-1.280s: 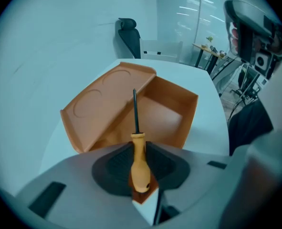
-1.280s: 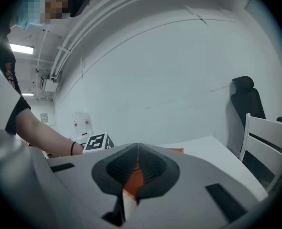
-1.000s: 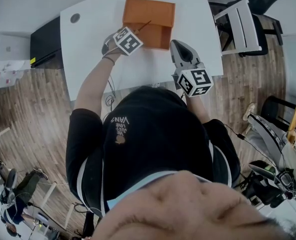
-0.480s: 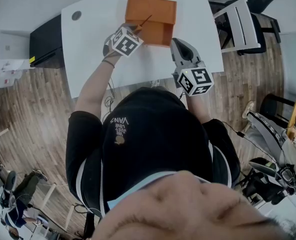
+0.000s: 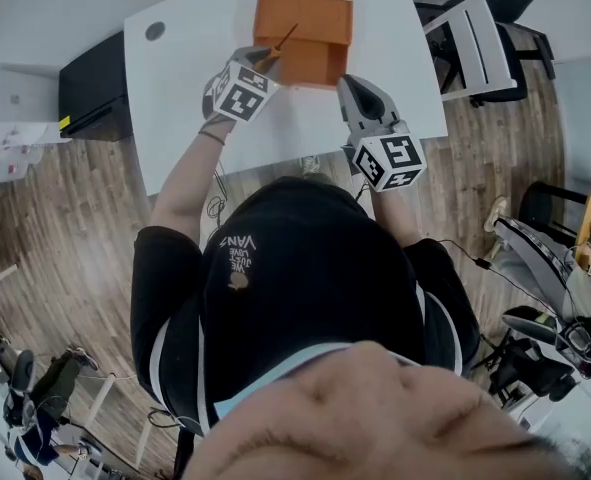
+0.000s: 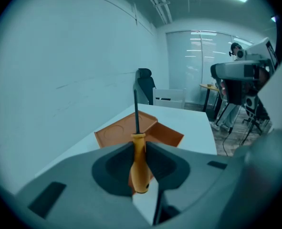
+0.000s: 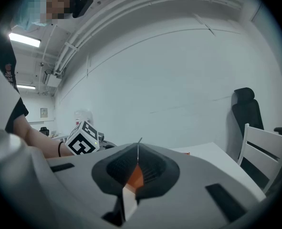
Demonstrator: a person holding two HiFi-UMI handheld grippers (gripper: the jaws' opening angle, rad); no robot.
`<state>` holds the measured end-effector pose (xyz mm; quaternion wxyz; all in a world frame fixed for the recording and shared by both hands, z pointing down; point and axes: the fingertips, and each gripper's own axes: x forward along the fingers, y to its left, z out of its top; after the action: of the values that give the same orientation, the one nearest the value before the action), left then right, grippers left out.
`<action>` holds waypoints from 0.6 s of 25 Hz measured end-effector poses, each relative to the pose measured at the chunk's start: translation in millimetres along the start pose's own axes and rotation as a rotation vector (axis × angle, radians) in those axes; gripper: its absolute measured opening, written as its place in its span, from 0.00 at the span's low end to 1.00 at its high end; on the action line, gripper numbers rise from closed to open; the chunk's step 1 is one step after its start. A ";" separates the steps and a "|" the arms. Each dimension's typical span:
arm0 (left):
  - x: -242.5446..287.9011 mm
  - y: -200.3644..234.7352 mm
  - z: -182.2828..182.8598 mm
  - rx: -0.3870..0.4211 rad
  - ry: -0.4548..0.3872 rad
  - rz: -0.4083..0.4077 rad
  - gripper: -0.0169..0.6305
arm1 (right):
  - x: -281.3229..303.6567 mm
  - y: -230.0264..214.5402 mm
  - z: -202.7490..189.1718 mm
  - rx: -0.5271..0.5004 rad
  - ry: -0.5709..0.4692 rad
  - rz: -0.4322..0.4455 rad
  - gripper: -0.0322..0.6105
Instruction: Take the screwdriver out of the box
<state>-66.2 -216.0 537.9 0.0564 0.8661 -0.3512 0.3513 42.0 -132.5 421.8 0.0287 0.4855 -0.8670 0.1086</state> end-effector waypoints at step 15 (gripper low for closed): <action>-65.9 -22.7 24.5 -0.055 -0.197 0.009 0.16 | -20.5 13.7 4.6 -0.026 -0.022 -0.029 0.07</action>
<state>-70.9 -170.0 480.3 0.0437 0.8931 -0.3683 0.2547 41.4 -109.5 412.0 0.0269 0.4990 -0.8613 0.0917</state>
